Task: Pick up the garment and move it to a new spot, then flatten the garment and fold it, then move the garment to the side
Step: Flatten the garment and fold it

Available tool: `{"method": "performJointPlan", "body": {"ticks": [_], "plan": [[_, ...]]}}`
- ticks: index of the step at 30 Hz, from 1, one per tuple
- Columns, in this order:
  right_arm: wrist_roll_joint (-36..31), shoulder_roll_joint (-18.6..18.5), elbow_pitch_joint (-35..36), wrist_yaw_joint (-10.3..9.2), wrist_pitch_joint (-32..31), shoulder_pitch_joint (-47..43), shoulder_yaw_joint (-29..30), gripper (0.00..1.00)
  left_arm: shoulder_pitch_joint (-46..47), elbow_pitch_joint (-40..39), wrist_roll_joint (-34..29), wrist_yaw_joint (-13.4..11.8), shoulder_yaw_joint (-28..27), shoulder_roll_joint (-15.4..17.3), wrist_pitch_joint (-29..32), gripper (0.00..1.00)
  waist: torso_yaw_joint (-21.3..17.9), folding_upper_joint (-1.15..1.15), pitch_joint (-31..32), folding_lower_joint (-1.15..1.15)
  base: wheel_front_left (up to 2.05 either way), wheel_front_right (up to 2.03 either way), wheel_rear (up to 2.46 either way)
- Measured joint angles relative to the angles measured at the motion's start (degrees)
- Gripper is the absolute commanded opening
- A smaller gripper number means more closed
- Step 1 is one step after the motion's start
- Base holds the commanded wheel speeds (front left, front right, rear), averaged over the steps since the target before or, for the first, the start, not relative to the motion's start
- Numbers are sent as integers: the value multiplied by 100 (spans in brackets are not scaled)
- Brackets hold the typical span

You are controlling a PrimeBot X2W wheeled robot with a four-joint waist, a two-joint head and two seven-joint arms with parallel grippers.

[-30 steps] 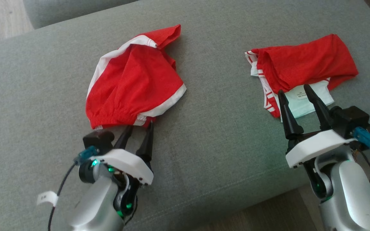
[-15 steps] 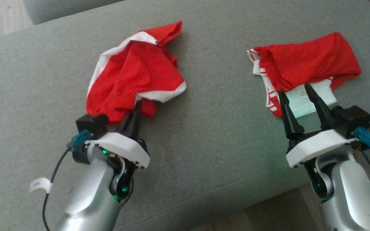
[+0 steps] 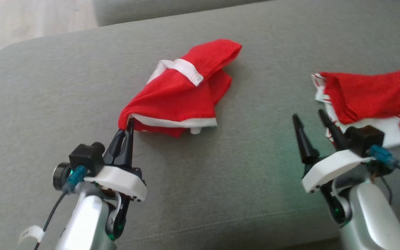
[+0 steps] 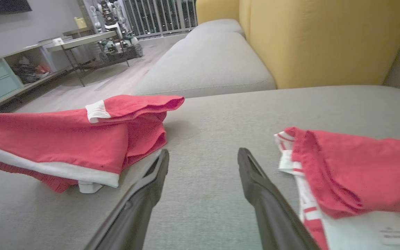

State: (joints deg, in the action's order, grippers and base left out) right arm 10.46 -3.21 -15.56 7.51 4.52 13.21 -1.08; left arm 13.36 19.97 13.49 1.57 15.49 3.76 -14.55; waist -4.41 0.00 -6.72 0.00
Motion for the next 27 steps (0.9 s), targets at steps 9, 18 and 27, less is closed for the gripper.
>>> {"method": "performJointPlan", "body": {"ticks": [9,18,27], "plan": [[458,-2,-732,0,-25,39,-1044,100,-153,-257,-233,-105,-310,-38,0,0,663,0,88,0,0,0,0],[1534,-9,-1824,0,-10,584,-1504,100,-140,-502,-196,-55,-303,-105,0,0,955,0,2,0,0,0,0],[2383,-33,-3357,0,308,1891,-1798,100,-120,-821,-3,-3,21,-120,0,0,1246,0,-196,0,0,0,0]]}}
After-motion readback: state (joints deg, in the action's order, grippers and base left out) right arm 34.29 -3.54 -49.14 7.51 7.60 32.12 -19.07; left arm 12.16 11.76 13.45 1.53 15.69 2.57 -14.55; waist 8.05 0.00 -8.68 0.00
